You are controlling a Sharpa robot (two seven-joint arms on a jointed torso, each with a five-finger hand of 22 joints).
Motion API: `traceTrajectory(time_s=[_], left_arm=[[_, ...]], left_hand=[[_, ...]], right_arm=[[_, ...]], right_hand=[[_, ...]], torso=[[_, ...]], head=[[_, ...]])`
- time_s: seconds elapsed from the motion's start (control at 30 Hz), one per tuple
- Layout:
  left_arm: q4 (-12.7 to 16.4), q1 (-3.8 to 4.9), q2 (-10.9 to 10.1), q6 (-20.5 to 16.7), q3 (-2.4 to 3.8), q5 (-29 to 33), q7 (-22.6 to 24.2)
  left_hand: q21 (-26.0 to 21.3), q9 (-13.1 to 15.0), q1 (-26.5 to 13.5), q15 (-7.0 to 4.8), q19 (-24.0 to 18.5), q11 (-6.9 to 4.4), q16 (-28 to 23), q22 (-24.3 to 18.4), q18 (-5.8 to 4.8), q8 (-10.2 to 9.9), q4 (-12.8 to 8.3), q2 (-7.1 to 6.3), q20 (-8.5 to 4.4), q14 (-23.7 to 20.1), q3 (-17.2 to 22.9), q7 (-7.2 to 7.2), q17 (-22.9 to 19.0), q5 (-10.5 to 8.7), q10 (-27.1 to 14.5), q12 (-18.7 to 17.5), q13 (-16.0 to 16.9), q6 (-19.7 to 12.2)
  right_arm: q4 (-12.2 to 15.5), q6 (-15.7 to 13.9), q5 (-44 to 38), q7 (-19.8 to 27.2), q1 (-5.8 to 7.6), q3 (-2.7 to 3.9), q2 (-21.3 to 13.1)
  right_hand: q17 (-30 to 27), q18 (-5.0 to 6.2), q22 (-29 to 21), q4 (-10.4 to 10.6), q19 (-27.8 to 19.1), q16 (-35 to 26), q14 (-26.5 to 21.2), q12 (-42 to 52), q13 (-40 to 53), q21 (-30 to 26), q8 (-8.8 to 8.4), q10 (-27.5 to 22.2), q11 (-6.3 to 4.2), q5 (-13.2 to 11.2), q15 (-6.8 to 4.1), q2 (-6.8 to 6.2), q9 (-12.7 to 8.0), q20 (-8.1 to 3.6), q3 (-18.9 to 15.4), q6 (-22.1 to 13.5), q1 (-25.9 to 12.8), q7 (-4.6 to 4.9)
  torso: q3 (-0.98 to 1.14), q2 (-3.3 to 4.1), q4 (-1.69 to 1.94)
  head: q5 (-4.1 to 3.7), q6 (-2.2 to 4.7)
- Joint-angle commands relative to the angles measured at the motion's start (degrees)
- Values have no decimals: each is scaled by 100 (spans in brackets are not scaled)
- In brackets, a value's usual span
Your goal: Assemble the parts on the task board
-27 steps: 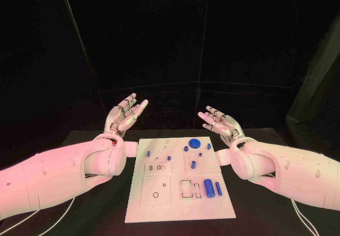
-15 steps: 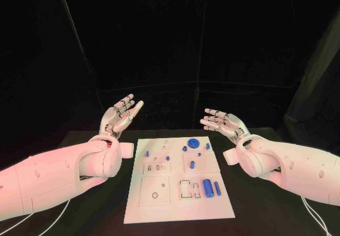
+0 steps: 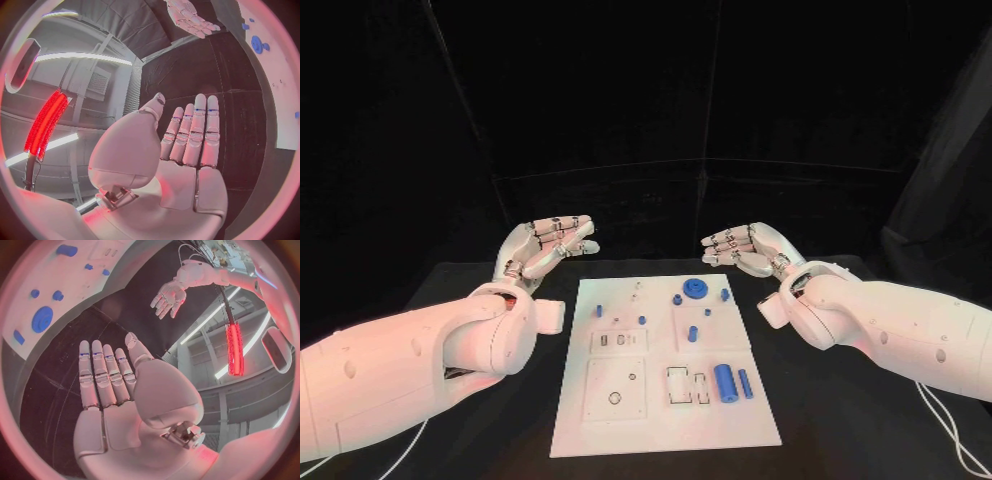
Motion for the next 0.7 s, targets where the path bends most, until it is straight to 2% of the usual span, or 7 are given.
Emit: traceTrajectory(time_s=[0.03,0.17,0.3,0.43,0.5,0.67,0.7], left_arm=[[133,7,-58,456,5,-295,-61],[305,8,-147,582,5,-349,-123],[458,8,-188,670,5,-373,-163],[533,8,-181,716,5,-379,-194],[562,8,-174,734,6,-381,-206],[630,8,-181,759,6,-383,-234],[637,8,-183,764,6,-383,-240]], left_hand=[[10,-20,44,-46,138,-45,-32,-28,75,-30,-78,15,-46,167,19,20,40,-29,151,-47,1,123],[48,-34,15,-134,387,-113,-20,-46,74,-54,-144,31,-137,469,8,-26,150,-35,383,-78,10,279],[42,-38,2,-153,451,-128,-43,-63,71,-71,-170,36,-159,536,0,-34,193,-39,465,-102,12,335],[23,-40,-31,-148,454,-124,-76,-78,66,-85,-168,32,-159,528,-18,-26,206,-41,485,-123,11,350],[8,-43,-47,-143,450,-118,-99,-89,64,-98,-170,31,-157,517,-28,-21,213,-41,488,-140,9,351],[-11,-45,-63,-135,443,-112,-126,-103,61,-114,-173,30,-152,504,-38,-14,221,-41,488,-161,7,350],[-11,-45,-63,-135,443,-112,-127,-103,61,-114,-173,30,-152,504,-38,-13,221,-41,488,-161,7,350]], right_arm=[[-33,243,-1531,-435,110,18,29],[-106,343,-2538,-949,236,30,112],[-255,577,-3626,-1526,368,38,289],[-397,780,-4407,-1884,429,44,441],[-454,858,-4703,-2008,446,46,505],[-503,1017,-5249,-2227,484,50,597],[-503,1026,-5313,-2249,488,50,605]], right_hand=[[57,67,246,-476,724,140,1102,-116,5,601,-20,800,-215,0,-322,51,-6,-340,140,724,145,-96],[127,55,520,-496,1041,217,1575,-189,10,1106,-62,1088,-316,-47,-492,-2,-4,-526,171,906,151,-167],[311,58,903,-474,1238,416,2255,-333,12,1756,-159,1247,-406,-75,-653,-105,-11,-701,209,1024,89,-234],[471,63,1108,-478,1372,607,2636,-355,11,2110,-229,1254,-451,-40,-735,-165,-13,-780,222,1042,24,-279],[576,66,1204,-472,1449,758,2811,-356,12,2279,-264,1237,-471,-52,-772,-197,-14,-809,217,1037,-38,-304],[1126,64,1549,-477,1512,1639,2811,-350,17,2844,-314,1188,-530,-104,-818,-252,-12,-868,263,986,-188,-349],[1186,62,1584,-473,1516,1744,2828,-355,14,2900,-315,1164,-523,-108,-821,-260,-13,-868,266,981,-205,-352]], torso=[[15,164,95],[-2,315,147],[-7,466,194],[-15,569,228],[-20,630,247],[-29,740,275],[-32,749,278]], head=[[-56,34],[-99,86],[-144,106],[-203,106],[-225,128],[-239,177],[-247,166]])
